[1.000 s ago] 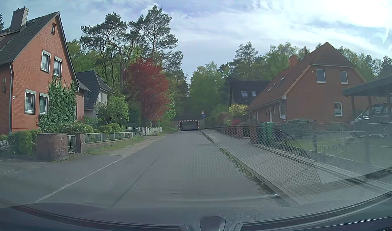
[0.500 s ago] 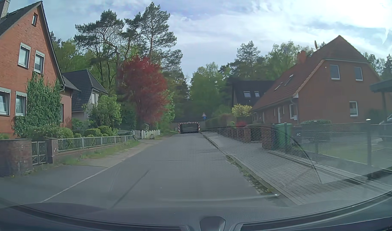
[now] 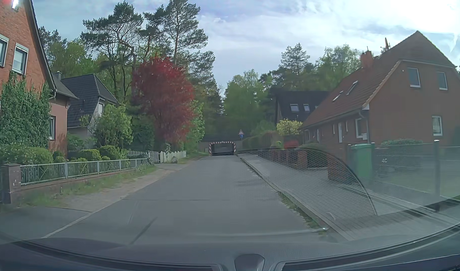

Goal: Follow the waypoints while adhering to traffic rules and regulations

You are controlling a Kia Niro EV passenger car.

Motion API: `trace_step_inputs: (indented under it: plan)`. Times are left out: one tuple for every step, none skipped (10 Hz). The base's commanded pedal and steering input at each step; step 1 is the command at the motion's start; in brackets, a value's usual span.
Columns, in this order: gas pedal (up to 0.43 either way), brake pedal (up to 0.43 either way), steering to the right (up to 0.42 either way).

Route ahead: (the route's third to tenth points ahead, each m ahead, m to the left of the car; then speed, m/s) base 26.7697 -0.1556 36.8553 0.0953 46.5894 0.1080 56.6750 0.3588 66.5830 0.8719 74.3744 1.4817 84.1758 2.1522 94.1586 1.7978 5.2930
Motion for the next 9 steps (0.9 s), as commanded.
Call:
trace_step_inputs:
  plan:
    - [0.087, 0.0, -0.007]
    - [0.087, 0.0, -0.007]
    - [0.087, 0.0, -0.005]
    - [0.087, 0.0, -0.003]
    - [0.087, 0.0, -0.001]
    - [0.087, 0.0, 0.002]
    - [0.087, 0.0, 0.003]
    - [0.087, 0.0, 0.003]
    - [0.087, 0.0, 0.003]
